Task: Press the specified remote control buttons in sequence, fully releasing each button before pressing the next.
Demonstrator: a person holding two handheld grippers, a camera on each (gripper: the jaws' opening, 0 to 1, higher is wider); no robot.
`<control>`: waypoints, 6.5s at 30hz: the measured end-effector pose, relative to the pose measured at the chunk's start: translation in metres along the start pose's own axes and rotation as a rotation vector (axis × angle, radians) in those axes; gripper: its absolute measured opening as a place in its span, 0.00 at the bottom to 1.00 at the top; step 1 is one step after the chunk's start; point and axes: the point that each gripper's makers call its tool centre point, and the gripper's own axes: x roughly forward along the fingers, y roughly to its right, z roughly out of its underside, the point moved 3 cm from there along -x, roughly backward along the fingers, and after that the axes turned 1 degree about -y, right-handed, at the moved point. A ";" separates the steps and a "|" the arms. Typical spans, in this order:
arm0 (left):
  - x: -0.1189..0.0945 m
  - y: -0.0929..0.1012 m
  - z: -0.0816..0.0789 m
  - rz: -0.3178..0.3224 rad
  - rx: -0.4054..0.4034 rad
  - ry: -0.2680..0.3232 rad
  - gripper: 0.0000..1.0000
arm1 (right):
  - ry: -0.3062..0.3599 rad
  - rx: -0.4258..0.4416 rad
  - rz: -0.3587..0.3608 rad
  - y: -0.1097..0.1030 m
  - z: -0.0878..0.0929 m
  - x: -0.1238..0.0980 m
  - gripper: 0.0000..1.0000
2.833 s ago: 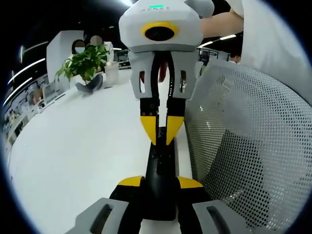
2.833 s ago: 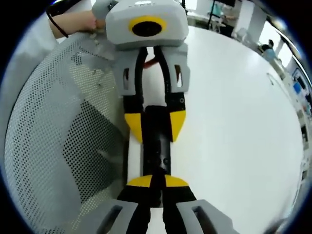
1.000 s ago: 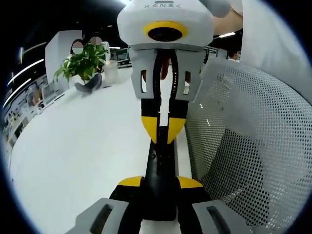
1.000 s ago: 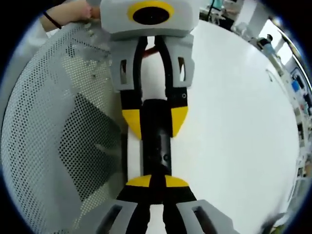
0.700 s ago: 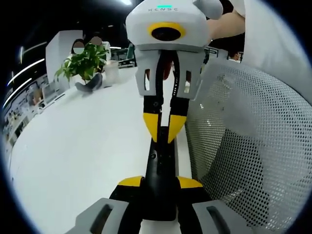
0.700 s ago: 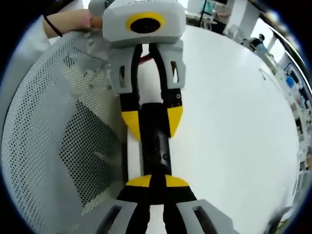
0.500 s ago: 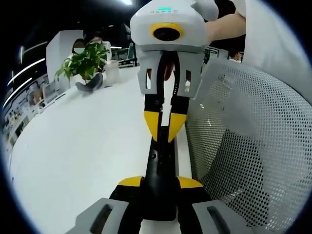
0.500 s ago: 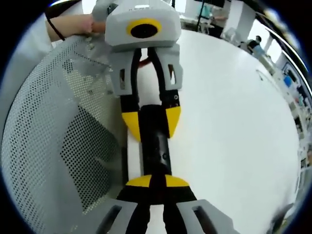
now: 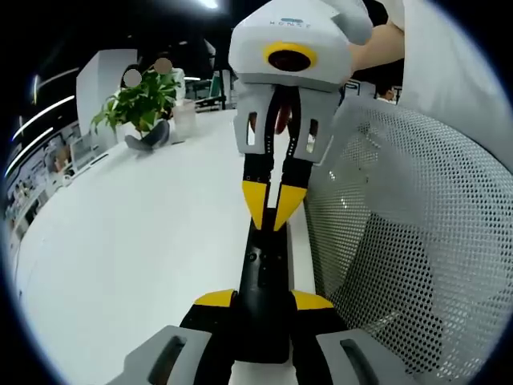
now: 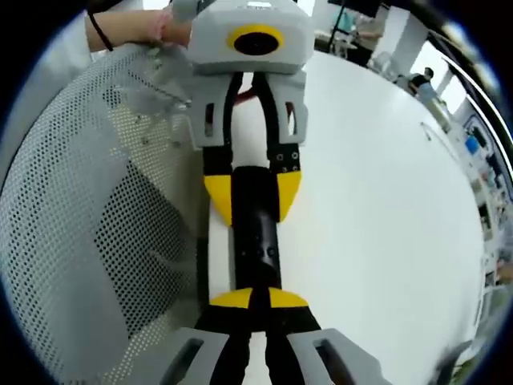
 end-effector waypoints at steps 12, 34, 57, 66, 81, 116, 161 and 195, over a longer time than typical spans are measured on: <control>0.000 0.000 0.000 -0.001 -0.003 0.004 0.25 | 0.090 -0.038 0.077 -0.004 0.003 -0.003 0.01; 0.000 0.000 0.000 0.003 0.002 0.004 0.25 | 0.025 -0.060 0.069 -0.002 0.003 -0.002 0.00; 0.000 0.000 0.000 0.005 0.000 0.008 0.25 | 0.271 0.322 0.015 0.003 0.007 -0.004 0.00; 0.000 0.000 0.000 0.005 0.000 0.009 0.25 | 0.219 0.175 0.027 0.001 -0.001 -0.001 0.00; 0.000 0.000 0.000 0.013 0.002 0.012 0.25 | -0.089 -0.136 -0.010 0.002 -0.012 0.005 0.00; 0.000 0.000 0.000 0.007 -0.003 0.012 0.25 | 0.021 -0.081 0.019 0.001 -0.019 0.006 0.00; 0.000 0.000 0.000 0.012 -0.007 0.012 0.25 | 0.019 -0.180 0.039 -0.015 -0.031 0.011 0.00; 0.000 -0.001 0.000 0.013 -0.011 0.022 0.25 | 0.083 0.011 -0.016 0.000 -0.031 0.010 0.00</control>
